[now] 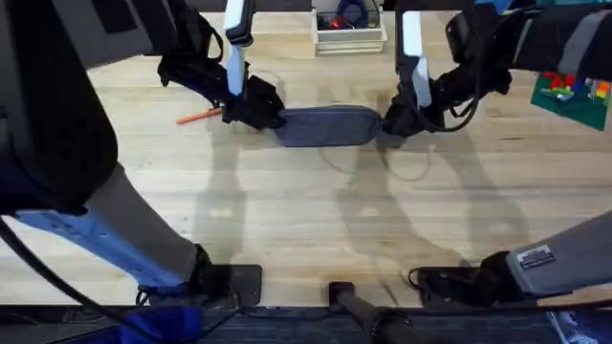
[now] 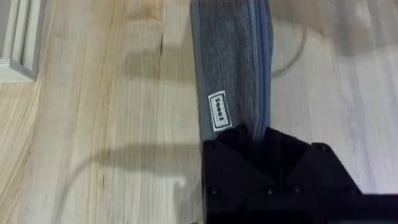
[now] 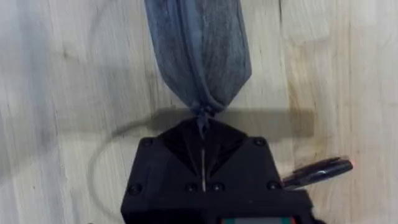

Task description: Unzip the bag, pick up the pens from the table one at a time and place them inside, then zip the bag closed.

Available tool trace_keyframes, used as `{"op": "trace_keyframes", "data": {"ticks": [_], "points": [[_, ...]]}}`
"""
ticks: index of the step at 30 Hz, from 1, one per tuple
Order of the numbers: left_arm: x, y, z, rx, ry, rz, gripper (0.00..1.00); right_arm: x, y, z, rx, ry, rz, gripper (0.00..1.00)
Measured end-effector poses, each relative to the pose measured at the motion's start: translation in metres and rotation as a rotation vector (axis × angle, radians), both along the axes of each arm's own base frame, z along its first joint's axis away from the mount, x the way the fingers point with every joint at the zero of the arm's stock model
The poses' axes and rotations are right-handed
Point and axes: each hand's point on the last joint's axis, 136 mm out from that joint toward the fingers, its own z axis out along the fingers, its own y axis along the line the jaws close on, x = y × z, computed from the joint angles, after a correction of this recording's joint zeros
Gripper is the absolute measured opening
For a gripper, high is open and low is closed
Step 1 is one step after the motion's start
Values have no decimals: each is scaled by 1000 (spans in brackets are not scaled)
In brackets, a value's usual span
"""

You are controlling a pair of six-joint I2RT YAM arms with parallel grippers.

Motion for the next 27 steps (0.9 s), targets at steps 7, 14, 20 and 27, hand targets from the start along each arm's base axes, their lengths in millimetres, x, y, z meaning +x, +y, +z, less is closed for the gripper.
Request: {"op": "trace_keyframes", "data": {"ticks": [7, 14, 20, 27], "points": [[0, 0, 0, 0, 0, 0, 42, 0, 0, 0, 0, 0, 0, 32], [0, 0, 0, 0, 0, 0, 42, 0, 0, 0, 0, 0, 0, 31], [0, 0, 0, 0, 0, 0, 42, 0, 0, 0, 0, 0, 0, 31], [0, 0, 0, 0, 0, 0, 42, 2, 0, 9, 3, -27, -1, 31]]}}
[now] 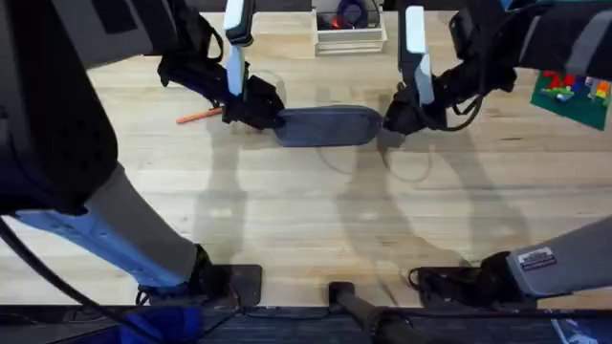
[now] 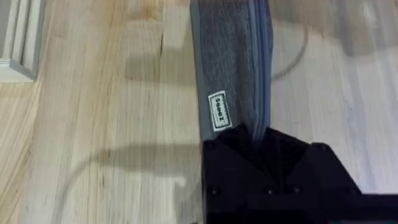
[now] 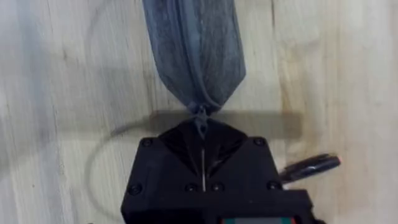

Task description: Unzip the bag, pick up the pens from the table one at a time and place them inside, then zip the bag closed.

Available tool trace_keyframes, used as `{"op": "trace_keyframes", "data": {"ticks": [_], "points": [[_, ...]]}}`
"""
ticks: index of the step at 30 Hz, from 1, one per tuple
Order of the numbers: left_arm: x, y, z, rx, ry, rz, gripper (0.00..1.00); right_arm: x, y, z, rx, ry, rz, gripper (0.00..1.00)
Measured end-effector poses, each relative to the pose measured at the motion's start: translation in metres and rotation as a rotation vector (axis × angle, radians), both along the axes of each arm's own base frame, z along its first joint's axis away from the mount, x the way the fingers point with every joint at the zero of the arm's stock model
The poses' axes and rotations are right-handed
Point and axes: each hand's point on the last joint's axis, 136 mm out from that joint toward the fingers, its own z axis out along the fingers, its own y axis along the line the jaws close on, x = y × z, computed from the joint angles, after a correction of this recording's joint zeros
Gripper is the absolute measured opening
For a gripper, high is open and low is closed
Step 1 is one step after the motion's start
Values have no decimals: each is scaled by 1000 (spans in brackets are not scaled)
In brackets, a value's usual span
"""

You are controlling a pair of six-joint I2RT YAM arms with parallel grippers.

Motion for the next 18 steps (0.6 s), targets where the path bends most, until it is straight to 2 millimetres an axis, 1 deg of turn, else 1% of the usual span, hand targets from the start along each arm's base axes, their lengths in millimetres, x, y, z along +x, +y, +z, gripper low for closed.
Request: {"op": "trace_keyframes", "data": {"ticks": [4, 14, 18], "points": [[0, 0, 0, 0, 0, 0, 42, 2, 0, 8, 2, -24, -1, 31], [0, 0, 0, 0, 0, 0, 42, 2, 0, 10, 4, -22, -10, 31], [0, 0, 0, 0, 0, 0, 42, 3, 0, 18, 7, -43, -14, 31]]}}
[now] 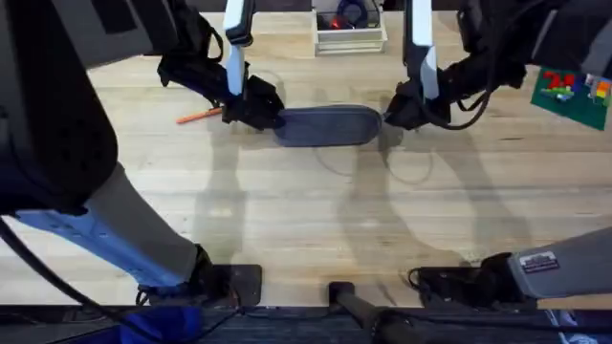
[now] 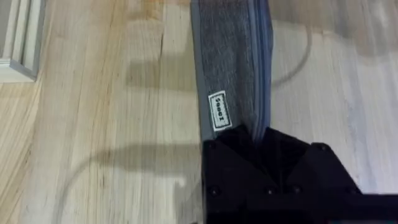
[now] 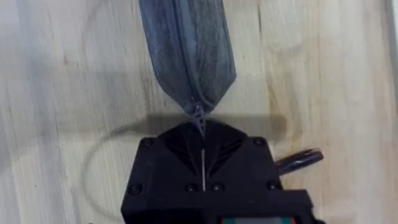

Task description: Unzip the bag, pick up the pens from the table one at a time and place them inside, then zip the bag closed.

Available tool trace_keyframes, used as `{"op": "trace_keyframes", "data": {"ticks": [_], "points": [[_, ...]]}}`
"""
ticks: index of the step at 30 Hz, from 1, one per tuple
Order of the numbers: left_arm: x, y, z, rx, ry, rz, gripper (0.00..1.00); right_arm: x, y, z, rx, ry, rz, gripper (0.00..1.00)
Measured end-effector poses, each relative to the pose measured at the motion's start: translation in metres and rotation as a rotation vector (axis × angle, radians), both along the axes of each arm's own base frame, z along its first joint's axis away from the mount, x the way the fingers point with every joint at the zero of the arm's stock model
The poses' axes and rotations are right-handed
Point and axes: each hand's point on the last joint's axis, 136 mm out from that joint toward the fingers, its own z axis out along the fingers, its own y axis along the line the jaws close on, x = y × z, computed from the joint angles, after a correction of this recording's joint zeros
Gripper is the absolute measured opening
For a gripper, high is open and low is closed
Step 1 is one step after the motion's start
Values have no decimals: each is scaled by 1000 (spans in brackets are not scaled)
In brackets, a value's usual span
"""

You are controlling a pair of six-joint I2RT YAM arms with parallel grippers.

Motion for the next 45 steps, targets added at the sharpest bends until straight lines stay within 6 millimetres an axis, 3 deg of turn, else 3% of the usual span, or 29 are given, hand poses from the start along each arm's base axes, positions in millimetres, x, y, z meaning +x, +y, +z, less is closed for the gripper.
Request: {"op": "trace_keyframes", "data": {"ticks": [34, 45], "points": [[0, 0, -1, 3, 0, 0, 42, 19, 21, 39, 157, -88, -16, 30], [0, 0, -1, 4, 1, 0, 42, 14, 38, 46, 209, -81, 14, 30]]}}
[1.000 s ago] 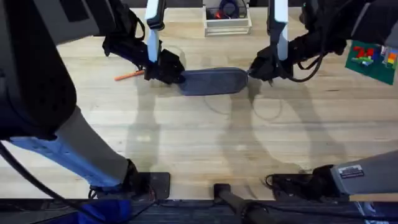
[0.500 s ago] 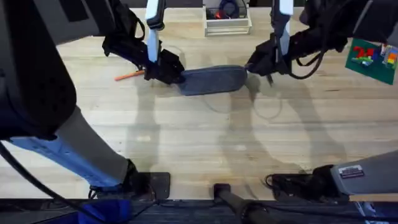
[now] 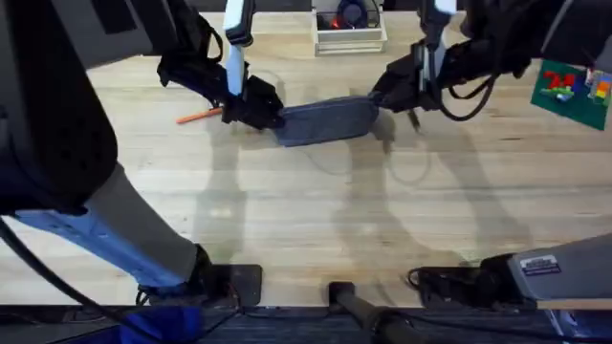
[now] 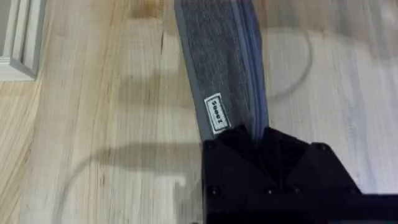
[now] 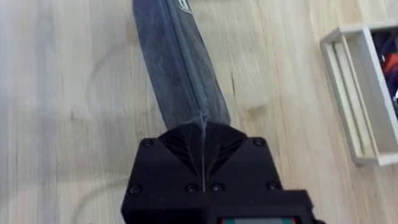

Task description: Unzip the bag, pick up the pens from the table one at a time and place them inside, then zip the bag closed.

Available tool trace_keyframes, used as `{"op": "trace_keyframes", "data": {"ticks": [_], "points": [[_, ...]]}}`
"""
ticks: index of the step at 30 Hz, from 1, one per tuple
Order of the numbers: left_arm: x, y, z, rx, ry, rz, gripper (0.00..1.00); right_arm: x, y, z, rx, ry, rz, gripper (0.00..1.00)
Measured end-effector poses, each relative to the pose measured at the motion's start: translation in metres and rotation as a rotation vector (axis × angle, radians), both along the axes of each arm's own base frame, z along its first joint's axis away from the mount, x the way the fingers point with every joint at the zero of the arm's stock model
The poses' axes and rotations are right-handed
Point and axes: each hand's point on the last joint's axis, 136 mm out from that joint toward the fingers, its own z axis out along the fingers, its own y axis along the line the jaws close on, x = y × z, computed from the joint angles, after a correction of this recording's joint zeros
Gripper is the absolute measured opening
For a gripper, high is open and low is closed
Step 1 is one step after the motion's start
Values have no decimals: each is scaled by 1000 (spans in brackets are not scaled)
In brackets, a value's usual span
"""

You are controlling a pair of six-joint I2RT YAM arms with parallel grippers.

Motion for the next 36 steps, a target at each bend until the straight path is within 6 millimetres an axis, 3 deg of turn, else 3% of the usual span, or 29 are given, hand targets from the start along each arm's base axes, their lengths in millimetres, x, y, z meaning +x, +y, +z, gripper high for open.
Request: {"op": "trace_keyframes", "data": {"ticks": [12, 36], "points": [[1, 5, -1, 10, 1, 10, 42, 4, 42, 11, 25, -89, 70, 31], [0, 4, -1, 10, 4, 10, 42, -16, 112, 16, 70, -125, 183, 31]]}}
